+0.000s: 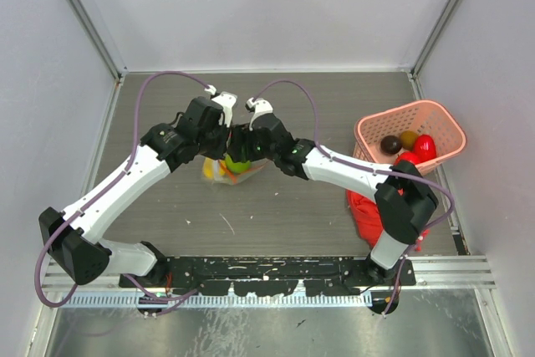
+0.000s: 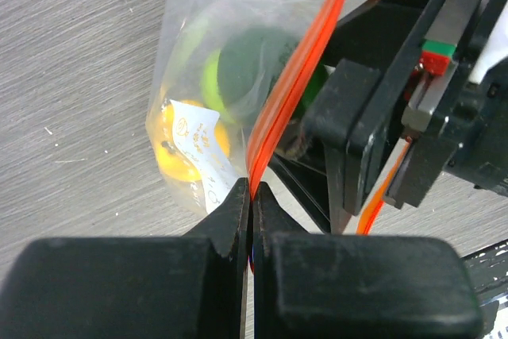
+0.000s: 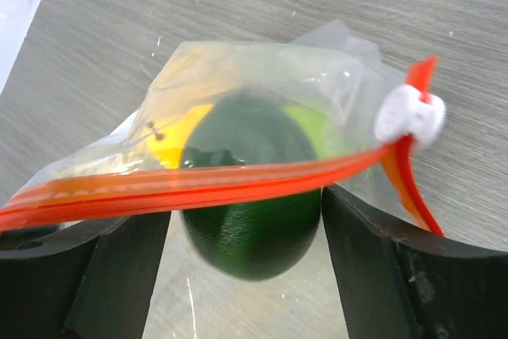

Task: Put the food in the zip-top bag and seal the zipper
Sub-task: Place the fake fruit in the zipper food storage bag.

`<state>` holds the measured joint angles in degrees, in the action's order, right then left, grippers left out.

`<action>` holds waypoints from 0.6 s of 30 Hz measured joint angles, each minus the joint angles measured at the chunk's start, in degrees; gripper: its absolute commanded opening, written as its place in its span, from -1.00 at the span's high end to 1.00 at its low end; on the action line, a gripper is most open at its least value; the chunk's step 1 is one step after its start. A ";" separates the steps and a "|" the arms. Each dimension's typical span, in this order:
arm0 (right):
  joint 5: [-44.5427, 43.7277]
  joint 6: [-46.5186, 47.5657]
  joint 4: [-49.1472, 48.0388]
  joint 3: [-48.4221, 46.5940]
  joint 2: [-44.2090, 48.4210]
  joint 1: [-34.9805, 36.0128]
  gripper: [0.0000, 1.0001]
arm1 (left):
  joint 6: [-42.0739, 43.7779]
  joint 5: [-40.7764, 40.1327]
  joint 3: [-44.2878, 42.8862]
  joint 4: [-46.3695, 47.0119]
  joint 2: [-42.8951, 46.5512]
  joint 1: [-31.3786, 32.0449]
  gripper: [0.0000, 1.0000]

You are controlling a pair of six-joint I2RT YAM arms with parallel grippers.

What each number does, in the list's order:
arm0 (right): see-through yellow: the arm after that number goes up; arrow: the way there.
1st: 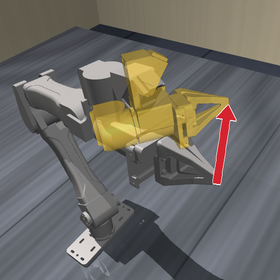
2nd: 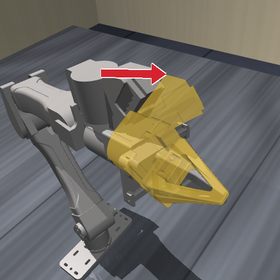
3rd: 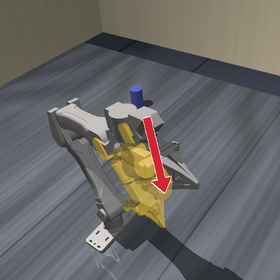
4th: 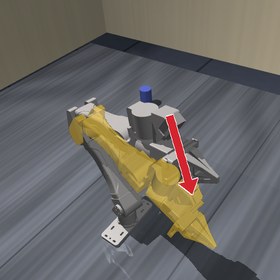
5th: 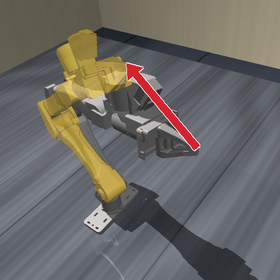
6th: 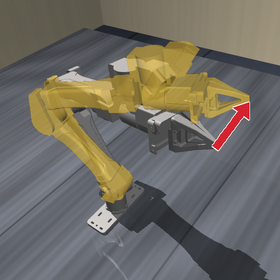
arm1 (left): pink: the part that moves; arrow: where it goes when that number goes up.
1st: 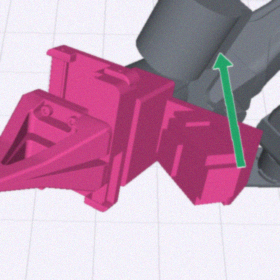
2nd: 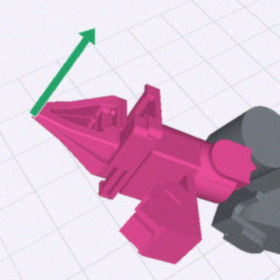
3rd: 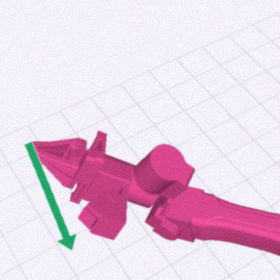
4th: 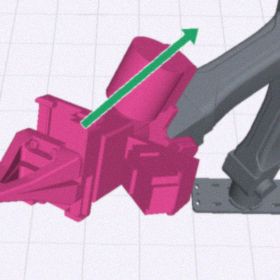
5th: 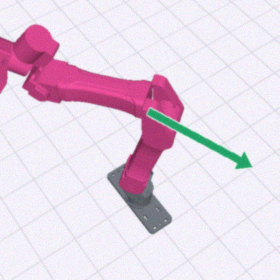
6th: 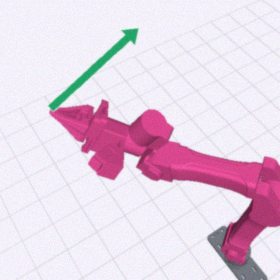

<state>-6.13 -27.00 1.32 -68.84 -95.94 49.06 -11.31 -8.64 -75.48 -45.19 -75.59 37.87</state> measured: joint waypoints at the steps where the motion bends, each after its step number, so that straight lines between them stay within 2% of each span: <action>1: -0.83 -0.66 -0.61 0.11 -0.09 0.00 -0.72 | -0.02 0.04 0.00 0.00 0.00 0.00 1.00; 10: -5.25 -3.58 -4.11 0.15 -0.11 0.00 -0.79 | -0.04 0.09 0.00 0.00 0.00 0.00 1.00; 18: -4.20 -1.22 -0.20 0.66 4.09 0.00 -0.70 | -0.09 0.09 0.02 -0.02 0.00 0.00 1.00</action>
<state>-10.33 -28.23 1.13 -68.18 -91.85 49.06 -11.40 -8.56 -75.46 -45.21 -75.59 37.87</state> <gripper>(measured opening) 0.875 0.007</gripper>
